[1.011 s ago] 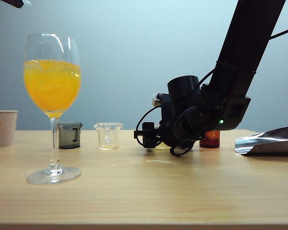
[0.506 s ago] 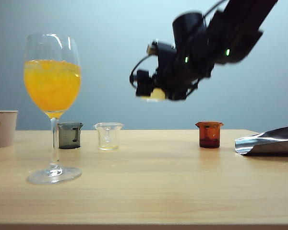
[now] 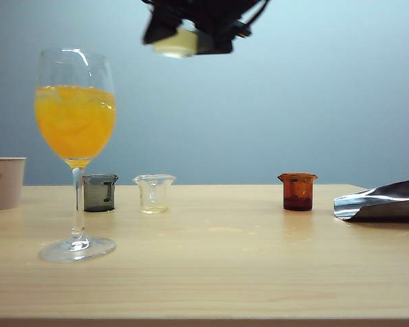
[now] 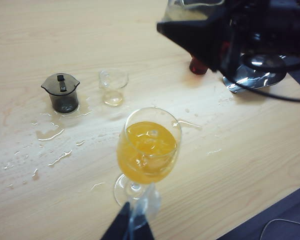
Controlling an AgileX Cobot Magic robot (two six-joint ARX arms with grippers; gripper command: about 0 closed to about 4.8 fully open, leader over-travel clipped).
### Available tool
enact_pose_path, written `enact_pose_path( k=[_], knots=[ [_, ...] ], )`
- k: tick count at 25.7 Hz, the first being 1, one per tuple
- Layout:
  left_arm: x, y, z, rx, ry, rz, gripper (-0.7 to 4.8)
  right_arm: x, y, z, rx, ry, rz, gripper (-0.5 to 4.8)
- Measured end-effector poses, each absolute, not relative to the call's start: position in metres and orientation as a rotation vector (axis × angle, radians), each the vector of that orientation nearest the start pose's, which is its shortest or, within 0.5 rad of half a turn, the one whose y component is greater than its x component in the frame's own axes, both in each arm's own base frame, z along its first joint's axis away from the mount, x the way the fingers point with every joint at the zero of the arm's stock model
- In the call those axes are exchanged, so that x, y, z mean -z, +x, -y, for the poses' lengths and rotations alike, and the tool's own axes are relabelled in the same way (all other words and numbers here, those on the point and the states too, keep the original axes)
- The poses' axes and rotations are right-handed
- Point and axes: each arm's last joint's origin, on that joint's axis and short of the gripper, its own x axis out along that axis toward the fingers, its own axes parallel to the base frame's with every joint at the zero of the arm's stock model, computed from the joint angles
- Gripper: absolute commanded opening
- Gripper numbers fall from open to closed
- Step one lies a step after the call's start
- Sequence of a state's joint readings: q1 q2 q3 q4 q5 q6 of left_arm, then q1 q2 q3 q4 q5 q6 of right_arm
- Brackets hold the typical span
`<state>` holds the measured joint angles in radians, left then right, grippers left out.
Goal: Pick up the third measuring cup from the left, pour the pineapple juice inside into the goblet, and finally put the measuring cup back in its original place.
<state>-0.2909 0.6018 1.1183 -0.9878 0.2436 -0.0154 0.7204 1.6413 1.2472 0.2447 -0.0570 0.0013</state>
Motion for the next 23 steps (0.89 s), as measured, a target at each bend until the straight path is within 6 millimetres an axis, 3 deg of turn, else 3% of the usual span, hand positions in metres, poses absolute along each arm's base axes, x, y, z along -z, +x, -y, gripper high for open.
enact_pose_path(
  k=[6, 11, 16, 23],
  knots=[
    [-0.379, 0.075, 0.033, 0.550, 0.058, -0.507, -0.05, -0.311, 0.262, -0.279, -0.844, -0.177, -0.120, 1.07],
    [-0.376, 0.078, 0.042, 0.553, 0.157, -0.516, -0.05, -0.310, 0.262, -0.279, -0.843, -0.270, -0.090, 1.07],
    [-0.367, 0.094, 0.052, 0.554, 0.176, -0.615, -0.05, -0.304, 0.263, -0.282, -0.854, -0.393, -0.051, 1.07],
    [-0.363, 0.099, 0.054, 0.544, 0.187, -0.653, -0.04, -0.301, 0.263, -0.282, -0.878, -0.505, -0.012, 1.07]
  ],
)
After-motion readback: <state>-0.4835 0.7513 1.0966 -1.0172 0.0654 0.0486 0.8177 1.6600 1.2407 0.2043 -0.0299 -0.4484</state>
